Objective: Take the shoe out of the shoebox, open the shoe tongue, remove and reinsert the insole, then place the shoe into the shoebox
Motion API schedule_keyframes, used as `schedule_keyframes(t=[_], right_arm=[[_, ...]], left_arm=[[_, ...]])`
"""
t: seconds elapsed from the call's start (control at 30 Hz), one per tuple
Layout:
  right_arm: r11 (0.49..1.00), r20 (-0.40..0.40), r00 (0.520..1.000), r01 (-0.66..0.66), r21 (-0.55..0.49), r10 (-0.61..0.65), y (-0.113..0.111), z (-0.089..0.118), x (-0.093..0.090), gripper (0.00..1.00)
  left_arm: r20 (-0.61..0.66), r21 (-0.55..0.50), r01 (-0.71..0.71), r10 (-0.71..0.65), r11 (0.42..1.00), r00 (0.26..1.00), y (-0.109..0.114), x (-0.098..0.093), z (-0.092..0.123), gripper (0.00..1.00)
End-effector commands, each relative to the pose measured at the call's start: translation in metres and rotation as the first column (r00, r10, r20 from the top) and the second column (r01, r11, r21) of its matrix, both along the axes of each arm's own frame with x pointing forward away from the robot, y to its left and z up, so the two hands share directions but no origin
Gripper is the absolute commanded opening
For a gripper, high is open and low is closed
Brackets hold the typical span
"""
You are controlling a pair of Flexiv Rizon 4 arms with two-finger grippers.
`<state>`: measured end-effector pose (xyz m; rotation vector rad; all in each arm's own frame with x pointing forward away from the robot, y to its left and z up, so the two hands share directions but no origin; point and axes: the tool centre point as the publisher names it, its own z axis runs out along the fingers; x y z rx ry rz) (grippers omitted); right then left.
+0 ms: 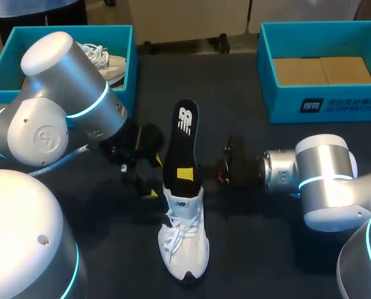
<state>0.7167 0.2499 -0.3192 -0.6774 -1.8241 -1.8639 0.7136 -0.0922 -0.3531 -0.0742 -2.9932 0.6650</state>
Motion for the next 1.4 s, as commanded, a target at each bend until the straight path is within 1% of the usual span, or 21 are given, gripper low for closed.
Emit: schedule_keyframes(t=[0.03, 0.17, 0.27, 0.33, 0.5, 0.57, 0.6, 0.63, 0.7, 0.77, 0.97, 1.1, 1.27, 1.4], right_arm=[[1.0, 0.004, 1.0, 0.001, 0.004, -0.001, 0.004, 0.002, 0.005, 0.25], [1.0, 0.012, 1.0, 0.002, 0.009, -0.003, 0.005, 0.005, 0.009, 0.24], [1.0, 0.026, 0.999, 0.017, 0.018, -0.018, 0.005, 0.011, 0.013, 0.27], [0.999, 0.031, 0.999, 0.029, 0.026, -0.029, 0.004, 0.013, 0.016, 0.27], [0.998, 0.043, 0.998, 0.041, 0.046, -0.043, 0.004, 0.016, 0.021, 0.24], [0.997, 0.048, 0.997, 0.051, 0.054, -0.054, 0.005, 0.017, 0.024, 0.25], [0.996, 0.05, 0.997, 0.063, 0.058, -0.066, 0.005, 0.018, 0.025, 0.28], [0.996, 0.051, 0.996, 0.07, 0.059, -0.073, 0.005, 0.018, 0.026, 0.27], [0.994, 0.054, 0.995, 0.084, 0.069, -0.088, 0.005, 0.019, 0.027, 0.24], [0.991, 0.057, 0.992, 0.104, 0.081, -0.108, 0.004, 0.019, 0.028, 0.0], [0.99, 0.055, 0.991, 0.118, 0.078, -0.122, 0.004, 0.017, 0.027, 0.0], [0.993, 0.046, 0.992, 0.113, 0.044, -0.115, 0.005, 0.012, 0.022, 0.0], [0.993, 0.01, 0.993, 0.114, -0.018, -0.114, 0.005, -0.001, 0.013, 0.0], [0.993, -0.012, 0.994, 0.111, -0.032, -0.112, 0.003, -0.01, 0.004, 0.0]], left_arm=[[0.0, 0.003, 0.001, -0.001, 1.0, 1.0, 0.0, 0.0, 0.0, 1.0], [0.0, 0.003, 0.001, -0.001, 1.0, 1.0, 0.0, 0.0, 0.0, 1.0], [0.0, 0.003, 0.001, -0.001, 1.0, 1.0, 0.0, 0.0, 0.0, 1.0], [0.0, 0.003, 0.001, -0.001, 1.0, 1.0, 0.0, 0.0, 0.0, 1.0], [0.0, 0.003, 0.001, -0.001, 1.0, 1.0, 0.0, 0.0, 0.0, 1.0], [0.0, 0.003, 0.001, -0.001, 1.0, 1.0, 0.0, 0.0, 0.0, 1.0], [0.0, 0.003, 0.001, -0.001, 1.0, 1.0, 0.0, 0.0, 0.0, 1.0], [0.0, 0.003, 0.001, -0.001, 1.0, 1.0, 0.0, 0.0, 0.0, 1.0], [0.0, 0.003, 0.001, -0.001, 1.0, 1.0, 0.0, 0.0, 0.0, 1.0], [0.0, 0.003, 0.001, -0.001, 1.0, 1.0, 0.0, 0.0, 0.0, 1.0], [0.0, 0.003, 0.001, -0.001, 1.0, 1.0, 0.0, 0.0, 0.0, 1.0], [0.0, 0.003, 0.001, -0.001, 1.0, 1.0, 0.0, 0.0, 0.0, 1.0], [0.0, 0.003, 0.001, -0.001, 1.0, 1.0, 0.0, 0.0, 0.0, 1.0], [0.0, 0.003, 0.001, -0.001, 1.0, 1.0, 0.0, 0.0, 0.0, 1.0]])
